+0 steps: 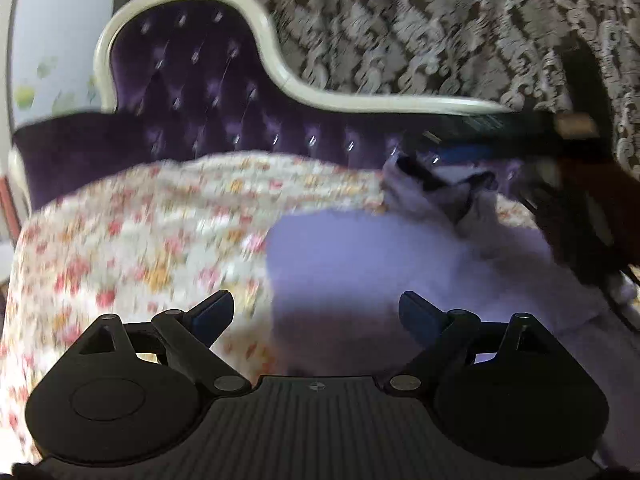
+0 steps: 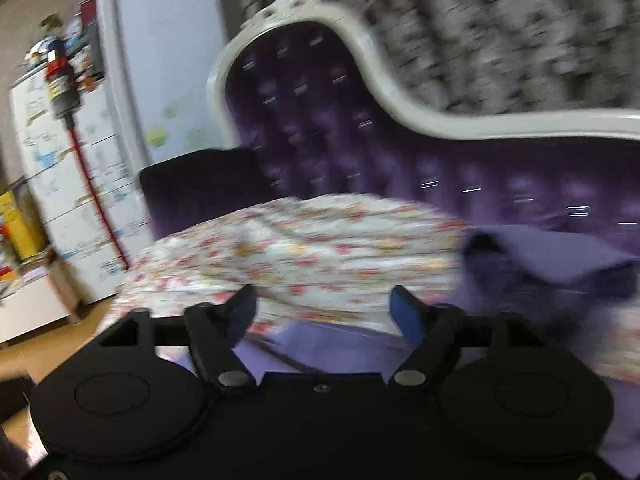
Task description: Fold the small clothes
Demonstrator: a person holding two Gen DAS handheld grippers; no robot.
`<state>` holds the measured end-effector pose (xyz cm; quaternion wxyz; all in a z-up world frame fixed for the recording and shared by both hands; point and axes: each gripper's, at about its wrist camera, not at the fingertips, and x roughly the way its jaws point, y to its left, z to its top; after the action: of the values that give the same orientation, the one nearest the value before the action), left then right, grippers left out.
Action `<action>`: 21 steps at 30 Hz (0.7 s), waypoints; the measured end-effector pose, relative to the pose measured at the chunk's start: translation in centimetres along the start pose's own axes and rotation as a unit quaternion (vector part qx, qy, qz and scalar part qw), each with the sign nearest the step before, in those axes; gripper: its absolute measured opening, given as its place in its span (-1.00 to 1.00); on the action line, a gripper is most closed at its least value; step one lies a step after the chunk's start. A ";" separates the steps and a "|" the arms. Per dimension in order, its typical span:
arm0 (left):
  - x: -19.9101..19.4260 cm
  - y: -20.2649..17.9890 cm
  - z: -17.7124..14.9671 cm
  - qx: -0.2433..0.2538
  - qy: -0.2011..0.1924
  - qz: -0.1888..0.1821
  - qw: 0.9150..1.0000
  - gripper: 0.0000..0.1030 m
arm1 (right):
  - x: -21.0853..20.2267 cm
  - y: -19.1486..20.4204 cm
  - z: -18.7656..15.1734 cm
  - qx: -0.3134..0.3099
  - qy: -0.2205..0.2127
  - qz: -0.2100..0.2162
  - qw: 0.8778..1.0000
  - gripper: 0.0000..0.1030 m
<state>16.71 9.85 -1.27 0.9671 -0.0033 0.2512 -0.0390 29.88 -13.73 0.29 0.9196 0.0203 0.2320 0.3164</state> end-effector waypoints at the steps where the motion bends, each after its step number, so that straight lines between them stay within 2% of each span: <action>1: 0.0 -0.6 0.6 0.006 -0.003 -0.002 1.000 0.77 | -1.4 -0.9 -0.4 0.001 -0.006 -0.017 1.000 0.65; 5: 0.5 -2.7 2.0 0.028 -0.005 -0.005 1.000 0.88 | -6.6 -4.4 -2.4 0.000 -0.007 -0.120 0.993 0.68; 8: 1.6 -4.1 2.6 0.043 0.002 -0.017 0.999 0.88 | -9.4 -7.1 -4.2 0.032 0.002 -0.174 0.984 0.68; 12: 4.0 -5.9 2.9 0.045 0.021 -0.024 0.998 0.88 | -11.3 -7.8 -6.0 0.040 0.014 -0.200 0.979 0.68; 15: 5.6 -6.8 2.7 0.045 0.039 -0.022 0.998 0.88 | -11.1 -7.4 -6.1 0.034 0.020 -0.202 0.979 0.67; 19: 8.1 -6.4 1.9 0.034 0.077 0.000 0.996 0.88 | -10.9 -8.4 -6.7 0.066 0.030 -0.216 0.974 0.67; 21: 9.3 -5.6 1.2 0.022 0.099 0.001 0.995 0.90 | -11.5 -8.9 -7.6 0.081 0.031 -0.217 0.972 0.67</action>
<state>24.92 3.57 -4.59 0.9374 0.0217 0.3449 -0.0441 23.69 -28.45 -3.37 0.9540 0.0344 0.2839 0.0900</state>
